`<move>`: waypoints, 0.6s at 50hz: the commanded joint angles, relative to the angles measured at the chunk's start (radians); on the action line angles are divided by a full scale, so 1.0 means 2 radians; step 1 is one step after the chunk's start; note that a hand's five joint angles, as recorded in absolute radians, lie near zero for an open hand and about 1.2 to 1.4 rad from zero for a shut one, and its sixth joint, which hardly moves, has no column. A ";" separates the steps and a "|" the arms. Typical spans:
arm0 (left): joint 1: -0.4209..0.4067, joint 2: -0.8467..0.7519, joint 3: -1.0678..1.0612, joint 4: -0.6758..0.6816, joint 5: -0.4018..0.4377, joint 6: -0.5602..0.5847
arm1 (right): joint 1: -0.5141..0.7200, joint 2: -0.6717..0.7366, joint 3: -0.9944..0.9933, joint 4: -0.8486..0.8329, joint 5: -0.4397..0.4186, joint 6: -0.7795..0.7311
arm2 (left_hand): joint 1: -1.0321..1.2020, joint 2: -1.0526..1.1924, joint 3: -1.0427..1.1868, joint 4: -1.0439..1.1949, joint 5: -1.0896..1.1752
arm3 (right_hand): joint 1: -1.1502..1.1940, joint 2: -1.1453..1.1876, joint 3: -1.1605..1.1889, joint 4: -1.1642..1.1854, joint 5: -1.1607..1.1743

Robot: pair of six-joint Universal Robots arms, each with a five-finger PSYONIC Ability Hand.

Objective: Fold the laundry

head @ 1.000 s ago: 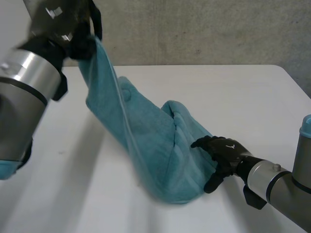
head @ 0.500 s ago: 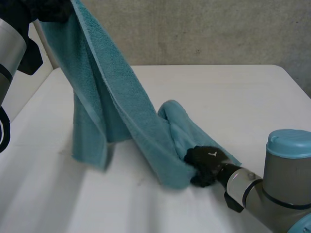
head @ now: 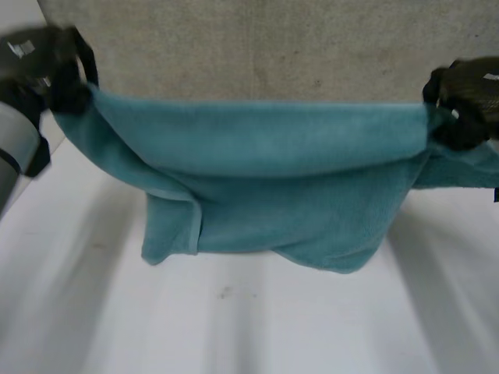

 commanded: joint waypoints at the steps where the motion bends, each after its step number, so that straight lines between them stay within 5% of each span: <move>1: -0.009 -0.086 -0.066 0.000 0.006 0.037 | 0.009 0.089 -0.046 0.130 -0.013 -0.160 | 0.107 0.089 0.090 0.089 0.097 | 0.219 0.110 0.108 0.104 0.124; 6: -0.010 -0.158 -0.050 0.004 0.006 0.062 | 0.024 0.164 -0.069 0.148 0.006 -0.188 | 0.107 0.089 0.090 0.089 0.097 | 0.219 0.110 0.108 0.104 0.124; 14: -0.012 -0.232 0.102 0.031 0.002 0.067 | 0.085 0.255 -0.241 0.070 0.103 -0.186 | 0.107 0.089 0.090 0.089 0.097 | 0.219 0.110 0.108 0.104 0.124; 17: -0.012 -0.235 0.185 0.061 -0.001 0.064 | 0.093 0.255 -0.281 0.038 0.122 -0.185 | 0.107 0.089 0.090 0.089 0.097 | 0.219 0.110 0.108 0.104 0.124; 22: -0.016 -0.223 0.262 0.167 -0.006 0.067 | 0.103 0.243 -0.361 -0.155 0.154 -0.164 | 0.107 0.089 0.090 0.089 0.097 | 0.219 0.110 0.108 0.104 0.124; 26: -0.016 -0.192 0.269 0.266 -0.042 0.068 | 0.103 0.206 -0.338 -0.215 0.156 -0.144 | 0.107 0.089 0.090 0.089 0.097 | 0.219 0.110 0.108 0.104 0.124; 30: -0.018 -0.182 0.250 0.257 -0.058 0.067 | 0.102 0.162 -0.260 -0.206 0.141 -0.133 | 0.107 0.089 0.090 0.089 0.097 | 0.219 0.110 0.108 0.104 0.124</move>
